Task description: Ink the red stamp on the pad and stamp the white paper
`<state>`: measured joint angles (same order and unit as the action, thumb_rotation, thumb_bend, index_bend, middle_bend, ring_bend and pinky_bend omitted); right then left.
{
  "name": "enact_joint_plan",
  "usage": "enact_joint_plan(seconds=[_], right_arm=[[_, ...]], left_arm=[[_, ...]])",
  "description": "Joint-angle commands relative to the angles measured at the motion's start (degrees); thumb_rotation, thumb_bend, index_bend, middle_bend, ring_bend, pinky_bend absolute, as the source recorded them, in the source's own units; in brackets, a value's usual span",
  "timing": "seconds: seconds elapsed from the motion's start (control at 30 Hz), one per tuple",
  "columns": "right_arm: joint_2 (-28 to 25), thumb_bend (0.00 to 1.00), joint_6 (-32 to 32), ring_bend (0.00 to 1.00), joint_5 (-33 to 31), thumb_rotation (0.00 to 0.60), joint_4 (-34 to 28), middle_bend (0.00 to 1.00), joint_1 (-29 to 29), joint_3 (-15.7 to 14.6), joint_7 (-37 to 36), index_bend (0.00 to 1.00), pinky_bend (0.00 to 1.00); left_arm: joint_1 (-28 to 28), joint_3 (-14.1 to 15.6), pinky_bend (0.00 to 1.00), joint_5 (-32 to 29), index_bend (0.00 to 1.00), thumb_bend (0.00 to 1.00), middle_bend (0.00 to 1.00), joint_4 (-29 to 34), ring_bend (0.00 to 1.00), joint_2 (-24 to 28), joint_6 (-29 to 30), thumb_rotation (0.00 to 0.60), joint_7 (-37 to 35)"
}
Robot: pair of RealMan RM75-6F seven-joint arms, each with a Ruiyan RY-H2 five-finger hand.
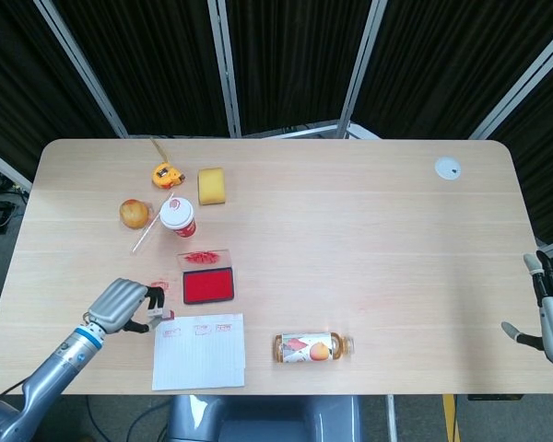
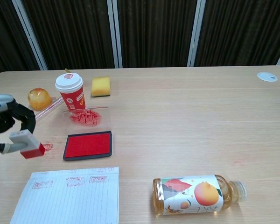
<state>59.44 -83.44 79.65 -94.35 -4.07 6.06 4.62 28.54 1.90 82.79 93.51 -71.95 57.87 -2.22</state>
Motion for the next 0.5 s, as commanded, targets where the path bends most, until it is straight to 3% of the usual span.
enact_joint_plan(seconds=[0.03, 0.33, 0.5], right_arm=[[0.0, 0.0, 0.0, 0.0, 0.1, 0.6, -0.1, 0.0, 0.0, 0.0, 0.0, 0.0, 0.0], [0.0, 0.0, 0.0, 0.0, 0.3, 0.6, -0.3, 0.0, 0.0, -0.1, 0.3, 0.0, 0.0], [0.1, 0.0, 0.2, 0.0, 0.0, 0.6, -0.1, 0.0, -0.1, -0.1, 0.5, 0.0, 0.0]], left_arm=[[-0.5, -0.9, 0.8, -1.3, 0.58, 0.42, 0.58, -1.0, 0.82, 0.6, 0.5, 0.6, -0.9], [0.3, -2.7, 0.8, -8.7, 0.58, 0.42, 0.58, -12.9, 0.82, -4.6, -5.2, 0.6, -2.4], [0.6, -2.7, 0.8, -8.8, 0.58, 0.42, 0.58, -16.0, 0.82, -6.4, -6.2, 0.6, -2.3]])
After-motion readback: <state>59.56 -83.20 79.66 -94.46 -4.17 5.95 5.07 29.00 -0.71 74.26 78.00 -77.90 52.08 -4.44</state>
